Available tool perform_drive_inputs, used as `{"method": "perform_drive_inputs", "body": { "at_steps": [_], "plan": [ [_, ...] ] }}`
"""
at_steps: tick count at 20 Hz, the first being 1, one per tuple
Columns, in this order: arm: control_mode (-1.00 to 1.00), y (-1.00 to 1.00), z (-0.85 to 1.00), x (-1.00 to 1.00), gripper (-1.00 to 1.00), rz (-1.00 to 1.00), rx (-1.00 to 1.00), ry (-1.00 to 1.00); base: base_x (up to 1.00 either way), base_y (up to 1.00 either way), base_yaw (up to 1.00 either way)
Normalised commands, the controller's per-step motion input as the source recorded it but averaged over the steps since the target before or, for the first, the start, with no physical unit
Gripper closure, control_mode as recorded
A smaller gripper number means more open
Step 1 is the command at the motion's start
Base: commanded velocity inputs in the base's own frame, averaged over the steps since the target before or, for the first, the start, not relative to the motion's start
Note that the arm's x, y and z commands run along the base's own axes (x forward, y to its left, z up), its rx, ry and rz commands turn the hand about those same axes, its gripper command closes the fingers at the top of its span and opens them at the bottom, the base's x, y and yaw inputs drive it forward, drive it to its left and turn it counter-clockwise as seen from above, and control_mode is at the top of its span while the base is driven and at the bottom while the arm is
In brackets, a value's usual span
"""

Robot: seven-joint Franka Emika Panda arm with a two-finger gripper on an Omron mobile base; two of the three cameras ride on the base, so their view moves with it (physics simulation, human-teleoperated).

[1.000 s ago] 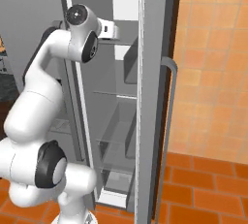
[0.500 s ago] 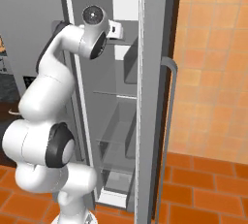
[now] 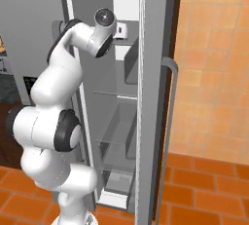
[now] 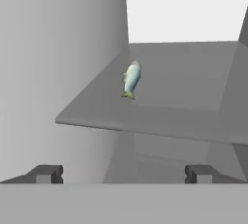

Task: Place one bell pepper and one fish in each tupperware on the nearby counter, to pack two identical lunches.

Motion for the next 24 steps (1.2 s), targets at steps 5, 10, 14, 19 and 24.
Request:
{"method": "perform_drive_inputs", "body": {
  "at_steps": [5,10,14,19,24],
  "plan": [
    [-1.0,0.18,0.0,0.6,-1.0,0.0,0.0,0.03,0.0,0.0,0.0],
    [-1.0,0.14,-0.05,0.6,-1.0,0.0,-0.02,0.01,0.0,0.0,0.0],
    [-1.0,0.0,-0.15,0.43,-1.0,0.04,0.0,0.01,0.0,0.0,0.0],
    [-1.0,0.0,-0.21,0.5,-1.0,0.02,0.0,0.0,0.0,0.0,0.0],
    [-1.0,0.0,-0.08,0.47,-1.0,0.0,0.0,0.03,0.0,0.0,0.0]
  ]
}}
